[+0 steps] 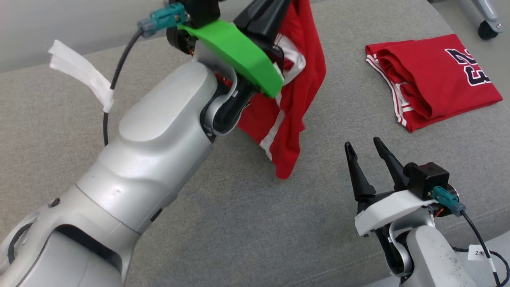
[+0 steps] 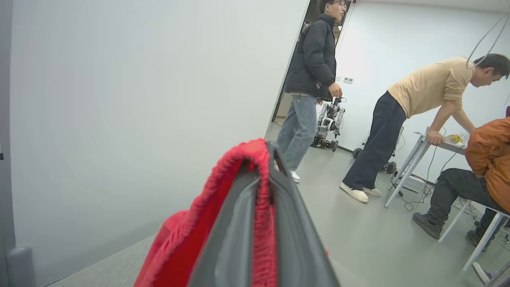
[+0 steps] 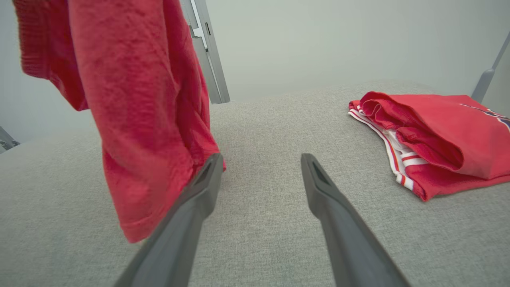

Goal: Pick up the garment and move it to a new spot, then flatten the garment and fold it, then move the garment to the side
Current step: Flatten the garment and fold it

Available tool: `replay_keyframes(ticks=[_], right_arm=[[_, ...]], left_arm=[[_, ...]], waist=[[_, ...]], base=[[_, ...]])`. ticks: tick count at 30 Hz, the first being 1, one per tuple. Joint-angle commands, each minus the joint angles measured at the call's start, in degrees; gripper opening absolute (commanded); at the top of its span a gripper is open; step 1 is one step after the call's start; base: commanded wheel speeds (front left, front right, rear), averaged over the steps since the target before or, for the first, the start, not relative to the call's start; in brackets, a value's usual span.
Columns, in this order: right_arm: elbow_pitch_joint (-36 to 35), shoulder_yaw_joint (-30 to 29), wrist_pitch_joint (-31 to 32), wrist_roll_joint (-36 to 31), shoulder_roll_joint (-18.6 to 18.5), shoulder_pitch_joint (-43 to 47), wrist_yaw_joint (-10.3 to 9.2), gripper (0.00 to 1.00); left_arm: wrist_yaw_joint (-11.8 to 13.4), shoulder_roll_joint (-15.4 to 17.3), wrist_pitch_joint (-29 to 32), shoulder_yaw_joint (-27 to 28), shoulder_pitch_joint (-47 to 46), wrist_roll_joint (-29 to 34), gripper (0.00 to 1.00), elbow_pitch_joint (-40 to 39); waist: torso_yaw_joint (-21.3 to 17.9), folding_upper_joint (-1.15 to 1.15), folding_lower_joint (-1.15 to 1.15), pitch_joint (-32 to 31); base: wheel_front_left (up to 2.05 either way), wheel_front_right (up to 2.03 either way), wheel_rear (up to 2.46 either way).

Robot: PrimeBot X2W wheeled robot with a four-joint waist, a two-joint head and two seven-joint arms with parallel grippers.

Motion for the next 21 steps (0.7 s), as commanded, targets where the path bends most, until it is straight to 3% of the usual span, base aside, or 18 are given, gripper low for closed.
replay_keyframes(ticks=[1, 5, 8, 11, 15, 21], right_arm=[[0.2, -0.13, -0.31, 0.04, -0.02, -0.5, -0.09, 1.0], [0.16, -0.33, -0.22, 0.06, 0.04, -0.14, -0.09, 1.0], [0.1, -0.11, -0.24, 0.22, 0.1, -0.08, -0.09, 1.0], [0.0, -0.05, -0.38, 0.27, 0.1, -0.05, -0.09, 1.0], [-0.12, 0.0, -0.31, -0.11, 0.12, 0.06, -0.09, 1.0], [-0.12, 0.31, 0.15, -0.31, -0.1, 0.29, -0.09, 1.0]], left_arm=[[0.9, -0.54, -0.42, 2.3, -0.54, -1.04, 0.0, -0.52], [6.18, -1.66, -0.16, 5.91, 2.48, -3.43, 0.0, 0.51], [11.04, 0.93, 3.78, 3.36, 5.48, -2.35, 0.0, 4.77], [13.72, 3.35, 7.87, 1.42, 9.36, -2.57, 0.0, 8.43], [15.7, 6.29, 11.79, 0.39, 15.33, -4.08, 0.0, 12.07], [16.77, 8.28, 11.86, 1.98, 21.19, -6.95, 0.0, 12.61]], waist=[[0.41, 0.0, 0.0, -0.23], [1.39, 0.0, 0.0, -0.39], [2.54, 0.0, 0.0, -0.2], [3.83, 0.0, 0.0, 0.07], [5.65, 0.0, 0.0, 0.23], [7.75, 0.0, 0.0, -0.22]], base=[[0.0, 0.0, 0.0], [0.0, 0.0, 0.0], [0.0, 0.0, 0.0], [0.0, 0.0, 0.0], [0.0, 0.0, 0.0], [0.0, 0.0, 0.0]])
